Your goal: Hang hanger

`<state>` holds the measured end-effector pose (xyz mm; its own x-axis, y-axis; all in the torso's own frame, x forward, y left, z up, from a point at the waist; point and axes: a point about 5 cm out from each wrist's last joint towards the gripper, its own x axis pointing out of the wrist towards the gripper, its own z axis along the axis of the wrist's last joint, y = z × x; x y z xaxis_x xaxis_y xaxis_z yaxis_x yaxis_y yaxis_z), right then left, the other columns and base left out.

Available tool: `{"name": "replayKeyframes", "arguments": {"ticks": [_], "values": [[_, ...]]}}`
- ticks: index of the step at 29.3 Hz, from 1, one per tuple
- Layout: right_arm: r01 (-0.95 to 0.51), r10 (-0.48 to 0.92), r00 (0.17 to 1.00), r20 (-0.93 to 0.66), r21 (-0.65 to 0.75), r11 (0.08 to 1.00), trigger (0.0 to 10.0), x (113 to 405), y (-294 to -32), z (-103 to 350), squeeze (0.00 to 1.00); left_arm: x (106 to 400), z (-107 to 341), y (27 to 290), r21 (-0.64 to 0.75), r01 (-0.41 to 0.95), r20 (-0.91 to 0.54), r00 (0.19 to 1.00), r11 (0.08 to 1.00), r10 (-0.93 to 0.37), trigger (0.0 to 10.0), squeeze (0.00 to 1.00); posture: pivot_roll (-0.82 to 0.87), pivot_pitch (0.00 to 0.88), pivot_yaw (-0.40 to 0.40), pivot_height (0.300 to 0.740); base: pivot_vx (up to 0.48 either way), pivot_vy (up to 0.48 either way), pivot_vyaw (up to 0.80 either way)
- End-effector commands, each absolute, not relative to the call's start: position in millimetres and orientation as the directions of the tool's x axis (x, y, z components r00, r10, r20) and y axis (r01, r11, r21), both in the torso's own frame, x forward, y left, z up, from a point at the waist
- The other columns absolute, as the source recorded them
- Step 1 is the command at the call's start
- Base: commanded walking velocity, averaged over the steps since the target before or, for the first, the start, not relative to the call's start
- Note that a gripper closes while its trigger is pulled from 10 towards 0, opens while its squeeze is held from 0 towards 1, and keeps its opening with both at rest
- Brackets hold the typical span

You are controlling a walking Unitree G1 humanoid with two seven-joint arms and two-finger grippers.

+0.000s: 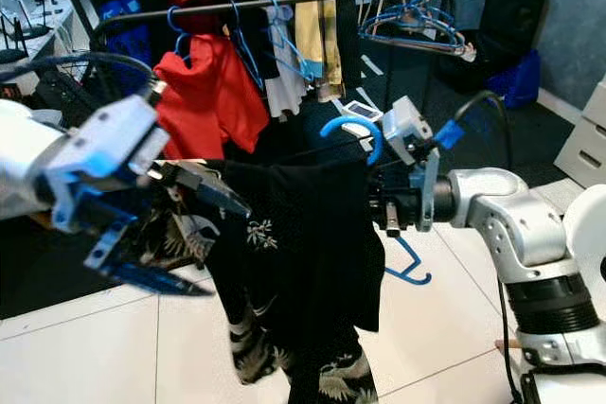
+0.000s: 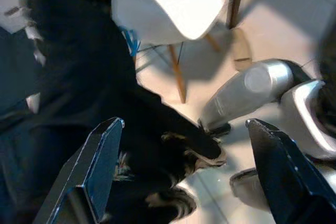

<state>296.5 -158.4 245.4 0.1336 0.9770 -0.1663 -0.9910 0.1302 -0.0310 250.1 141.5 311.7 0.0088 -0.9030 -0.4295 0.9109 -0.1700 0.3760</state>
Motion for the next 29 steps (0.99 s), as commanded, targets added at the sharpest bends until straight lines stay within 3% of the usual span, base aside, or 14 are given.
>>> {"name": "replayKeyframes", "arguments": {"ticks": [1, 2, 4, 7, 10, 25, 29], "values": [[-0.992, 0.98, 0.124, -0.157, -0.056, 0.116, 10.0, 297, -155, 249, 0.0, 252, 312, 140, 0.391, 0.905, -0.441, 0.025, -0.167, -0.897, 10.0, 0.0, 0.03, 0.009, 0.054, 0.74, 0.0, 0.0, 0.0], [-0.992, 0.978, 0.123, -0.169, -0.06, 0.114, 10.0, 297, -153, 248, 0.0, 260, 315, 138, 0.425, 0.898, -0.398, 0.071, -0.116, -0.915, 10.0, 0.0, 0.03, 0.011, 0.055, 0.74, 0.0, 0.0, 0.0], [-0.992, 0.978, 0.123, -0.169, -0.06, 0.114, 10.0, 297, -153, 248, 0.0, 260, 315, 138, 0.425, 0.898, -0.398, 0.071, -0.116, -0.915, 10.0, 0.0, 0.03, 0.011, 0.055, 0.74, 0.0, 0.0, 0.0], [-0.991, 0.974, 0.13, -0.186, -0.06, 0.121, 10.0, 297, -153, 245, 0.0, 271, 326, 139, 0.461, 0.887, -0.304, 0.154, -0.004, -0.94, 10.0, 0.0, 0.03, 0.016, 0.052, 0.74, 0.0, 0.0, 0.0], [-0.991, 0.973, 0.128, -0.192, -0.059, 0.119, 10.0, 297, -152, 244, 0.0, 274, 329, 141, 0.461, 0.887, -0.278, 0.174, 0.027, -0.945, 10.0, 0.0, 0.03, 0.017, 0.05, 0.74, 0.0, 0.0, 0.0], [-0.993, 0.976, 0.112, -0.188, -0.066, 0.101, 10.0, 296, -147, 244, 0.0, 280, 319, 136, 0.444, 0.894, -0.283, 0.202, 0.059, -0.938, 10.0, 0.0, 0.03, 0.02, 0.048, 0.74, 0.0, 0.0, 0.0], [-0.993, 0.981, 0.099, -0.17, -0.08, 0.086, 10.0, 295, -142, 248, 0.0, 287, 303, 128, 0.424, 0.9, -0.304, 0.245, 0.1, -0.92, 10.0, 0.0, 0.03, 0.018, 0.047, 0.74, 0.0, 0.0, 0.0]]}}
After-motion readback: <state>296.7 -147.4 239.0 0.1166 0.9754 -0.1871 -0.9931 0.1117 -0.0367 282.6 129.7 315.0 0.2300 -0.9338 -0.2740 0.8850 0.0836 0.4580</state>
